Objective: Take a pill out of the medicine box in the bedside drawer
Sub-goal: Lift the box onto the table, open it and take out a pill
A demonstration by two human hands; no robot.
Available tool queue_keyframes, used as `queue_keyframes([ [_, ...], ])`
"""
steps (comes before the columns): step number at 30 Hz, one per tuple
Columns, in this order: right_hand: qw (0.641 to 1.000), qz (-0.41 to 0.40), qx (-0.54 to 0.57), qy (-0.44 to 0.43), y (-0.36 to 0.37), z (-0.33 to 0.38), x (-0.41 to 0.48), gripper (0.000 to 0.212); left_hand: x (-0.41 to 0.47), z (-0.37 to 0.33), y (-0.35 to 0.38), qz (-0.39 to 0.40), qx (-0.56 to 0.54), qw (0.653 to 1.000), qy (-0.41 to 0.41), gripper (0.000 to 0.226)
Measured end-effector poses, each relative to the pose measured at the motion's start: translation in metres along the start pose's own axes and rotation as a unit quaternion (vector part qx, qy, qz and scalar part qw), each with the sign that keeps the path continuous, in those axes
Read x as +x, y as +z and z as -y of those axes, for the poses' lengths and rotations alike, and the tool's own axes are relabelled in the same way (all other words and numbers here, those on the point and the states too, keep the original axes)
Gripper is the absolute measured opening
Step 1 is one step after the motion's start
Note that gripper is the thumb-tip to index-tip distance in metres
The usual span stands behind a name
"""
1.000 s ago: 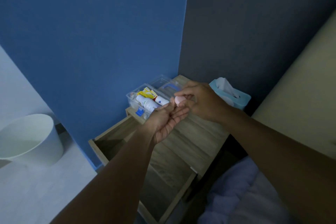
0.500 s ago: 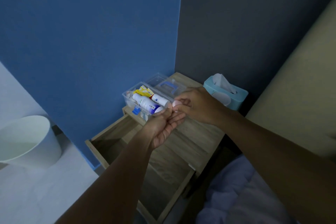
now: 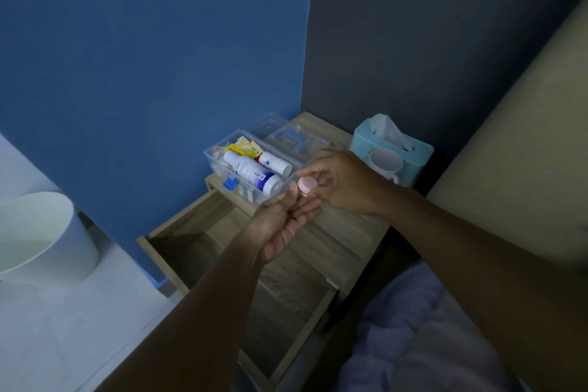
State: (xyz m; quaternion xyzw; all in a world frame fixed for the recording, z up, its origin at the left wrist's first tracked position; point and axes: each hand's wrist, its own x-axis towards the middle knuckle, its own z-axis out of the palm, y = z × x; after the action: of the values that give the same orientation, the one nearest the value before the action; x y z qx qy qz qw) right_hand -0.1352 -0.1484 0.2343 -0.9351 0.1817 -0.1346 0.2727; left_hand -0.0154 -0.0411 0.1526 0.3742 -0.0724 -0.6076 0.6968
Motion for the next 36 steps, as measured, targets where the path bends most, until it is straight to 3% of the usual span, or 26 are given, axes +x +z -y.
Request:
queue_keyframes([
  [4, 0.996, -0.046, 0.074, -0.007, 0.008, -0.007, -0.008, 0.04, 0.005, 0.002, -0.001, 0.011, -0.01, 1.0, -0.005, 0.034],
  [9, 0.992, -0.073, 0.007, -0.104, 0.012, -0.007, -0.009, 0.035, 0.009, 0.011, -0.009, 0.001, -0.017, 1.0, -0.007, 0.033],
  [12, 0.988, -0.145, 0.038, -0.037, 0.016, -0.014, -0.008, 0.041, 0.008, 0.016, -0.016, 0.001, -0.026, 1.0, -0.011, 0.028],
  [16, 0.962, -0.236, 0.094, 0.098, 0.028, -0.041, -0.018, 0.025, 0.008, 0.013, -0.023, 0.022, -0.029, 0.999, 0.0, 0.029],
  [19, 0.923, -0.26, 0.174, 0.224, 0.049, -0.065, -0.035, 0.015, 0.01, 0.011, -0.026, 0.031, -0.026, 0.999, -0.003, 0.034],
  [24, 0.878, -0.273, 0.128, 0.371, 0.089, -0.102, -0.065, 0.019, 0.016, 0.011, -0.026, 0.027, -0.024, 0.999, -0.018, 0.04],
  [32, 0.889, -0.241, 0.084, 0.379, 0.116, -0.136, -0.065, 0.01, 0.032, 0.034, -0.036, 0.022, 0.121, 0.992, 0.017, 0.055],
  [36, 0.885, -0.241, 0.064, 0.392, 0.13, -0.14, -0.06, 0.033, 0.046, 0.042, -0.043, -0.024, 0.258, 0.964, 0.061, 0.043],
])
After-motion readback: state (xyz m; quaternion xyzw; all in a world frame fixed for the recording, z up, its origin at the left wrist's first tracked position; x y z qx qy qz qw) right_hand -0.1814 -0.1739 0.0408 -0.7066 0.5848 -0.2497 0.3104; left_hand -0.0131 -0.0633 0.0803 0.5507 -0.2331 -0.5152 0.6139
